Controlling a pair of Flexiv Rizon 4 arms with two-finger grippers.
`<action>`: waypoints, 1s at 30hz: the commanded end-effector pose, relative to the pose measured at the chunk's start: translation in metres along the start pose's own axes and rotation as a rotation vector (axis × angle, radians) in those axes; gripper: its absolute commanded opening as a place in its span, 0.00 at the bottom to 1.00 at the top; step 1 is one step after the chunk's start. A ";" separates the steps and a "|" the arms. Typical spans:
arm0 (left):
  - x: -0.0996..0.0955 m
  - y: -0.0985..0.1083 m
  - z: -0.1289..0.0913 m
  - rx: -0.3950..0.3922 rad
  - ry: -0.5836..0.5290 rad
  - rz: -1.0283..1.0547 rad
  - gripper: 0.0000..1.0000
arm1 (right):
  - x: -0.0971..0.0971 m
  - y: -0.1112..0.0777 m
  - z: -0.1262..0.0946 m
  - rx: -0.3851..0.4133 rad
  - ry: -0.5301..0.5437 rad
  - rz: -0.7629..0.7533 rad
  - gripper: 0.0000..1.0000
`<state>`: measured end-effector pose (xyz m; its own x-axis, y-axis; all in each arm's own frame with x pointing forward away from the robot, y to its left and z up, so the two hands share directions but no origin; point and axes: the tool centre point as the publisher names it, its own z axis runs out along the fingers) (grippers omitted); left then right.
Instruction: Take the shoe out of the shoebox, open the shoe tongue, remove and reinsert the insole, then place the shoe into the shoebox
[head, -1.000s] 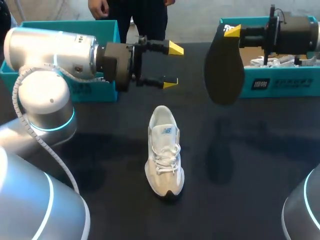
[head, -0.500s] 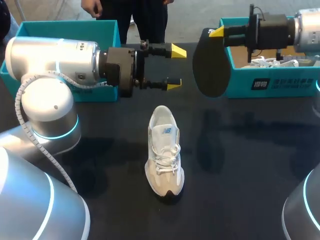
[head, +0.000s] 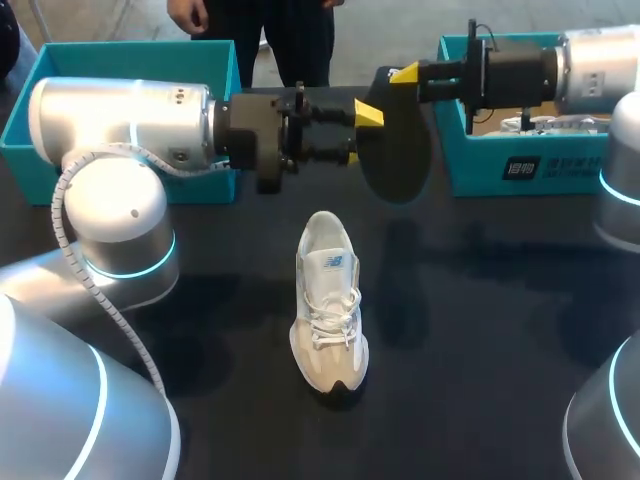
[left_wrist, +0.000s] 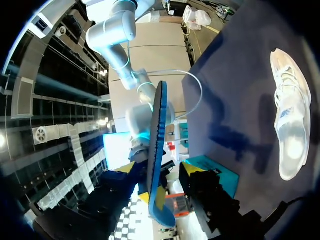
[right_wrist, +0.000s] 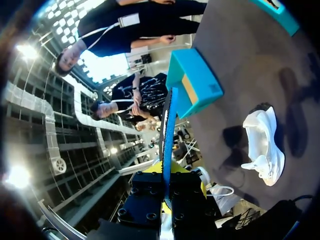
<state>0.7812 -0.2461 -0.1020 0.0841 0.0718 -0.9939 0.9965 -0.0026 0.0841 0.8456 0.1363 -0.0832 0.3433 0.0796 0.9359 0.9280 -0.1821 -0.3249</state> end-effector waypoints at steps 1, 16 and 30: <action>0.003 0.003 0.006 -0.007 -0.007 0.003 0.42 | -0.001 -0.004 0.004 -0.005 0.007 0.000 0.00; 0.002 0.005 0.008 -0.015 -0.025 0.009 0.18 | -0.007 -0.009 0.010 0.002 0.015 0.008 0.00; 0.001 0.000 0.002 0.012 -0.034 -0.011 0.00 | -0.008 -0.007 0.014 -0.024 0.011 -0.027 1.00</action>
<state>0.7823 -0.2531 -0.1025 0.0738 0.0394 -0.9965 0.9973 -0.0094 0.0735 0.8400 0.1474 -0.0906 0.3177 0.0692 0.9457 0.9340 -0.1945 -0.2996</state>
